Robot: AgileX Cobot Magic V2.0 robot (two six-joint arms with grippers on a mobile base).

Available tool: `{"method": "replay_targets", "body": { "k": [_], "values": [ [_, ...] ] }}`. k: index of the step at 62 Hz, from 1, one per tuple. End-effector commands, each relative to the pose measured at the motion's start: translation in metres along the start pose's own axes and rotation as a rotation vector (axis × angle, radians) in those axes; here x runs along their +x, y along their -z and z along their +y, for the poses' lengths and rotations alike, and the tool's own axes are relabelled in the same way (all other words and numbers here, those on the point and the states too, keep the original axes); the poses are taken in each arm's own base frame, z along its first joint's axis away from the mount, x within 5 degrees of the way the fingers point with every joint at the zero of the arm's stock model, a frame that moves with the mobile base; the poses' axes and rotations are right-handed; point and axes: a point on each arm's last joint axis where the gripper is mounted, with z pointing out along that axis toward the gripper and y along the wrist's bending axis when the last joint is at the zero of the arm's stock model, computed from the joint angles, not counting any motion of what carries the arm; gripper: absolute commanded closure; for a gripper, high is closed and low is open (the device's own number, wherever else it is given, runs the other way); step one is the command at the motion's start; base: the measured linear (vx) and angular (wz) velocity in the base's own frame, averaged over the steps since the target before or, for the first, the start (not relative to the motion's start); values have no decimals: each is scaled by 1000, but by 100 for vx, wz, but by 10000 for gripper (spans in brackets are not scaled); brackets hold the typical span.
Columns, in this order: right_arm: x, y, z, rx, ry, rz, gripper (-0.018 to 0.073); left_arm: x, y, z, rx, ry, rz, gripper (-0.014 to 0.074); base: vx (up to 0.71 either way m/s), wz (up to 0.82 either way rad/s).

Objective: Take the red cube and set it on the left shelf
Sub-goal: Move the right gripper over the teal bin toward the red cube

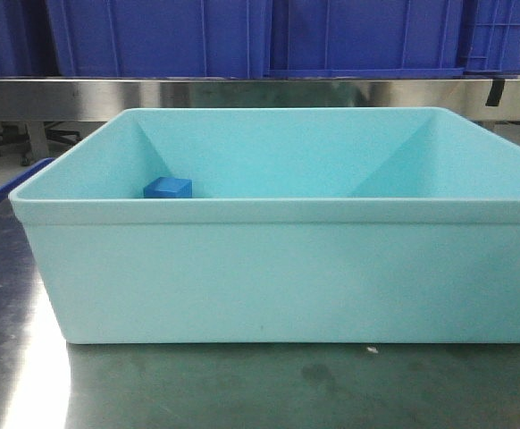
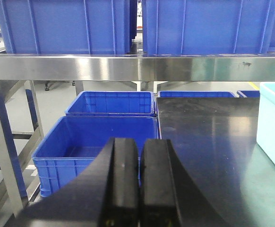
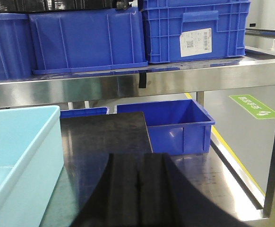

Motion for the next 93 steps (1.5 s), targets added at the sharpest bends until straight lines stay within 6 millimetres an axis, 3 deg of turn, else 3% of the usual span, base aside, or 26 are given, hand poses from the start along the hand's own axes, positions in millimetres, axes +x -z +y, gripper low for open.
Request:
{"method": "replay_targets", "body": {
  "k": [1,50,59,67,79,93],
  "values": [
    [-18,3,2,-7,17,-134,503,0,0,0,-3,13,-67,506,0,0],
    [-19,3,2,-8,17,-147,503,0,0,0,-3,13,-67,506,0,0],
    [-28,5,2,-13,-55,-221,503,0,0,0,-3,13,-67,506,0,0],
    [-60,11,6,-25,-86,-261,503,0,0,0,-3,13,-67,506,0,0],
    [-126,20,17,-35,-75,-40,503,0,0,0,-3,13,-67,506,4,0],
    [-203,3,33,-132,-63,71,503,0,0,0,-3,13,-67,506,-2,-4]
  ]
}}
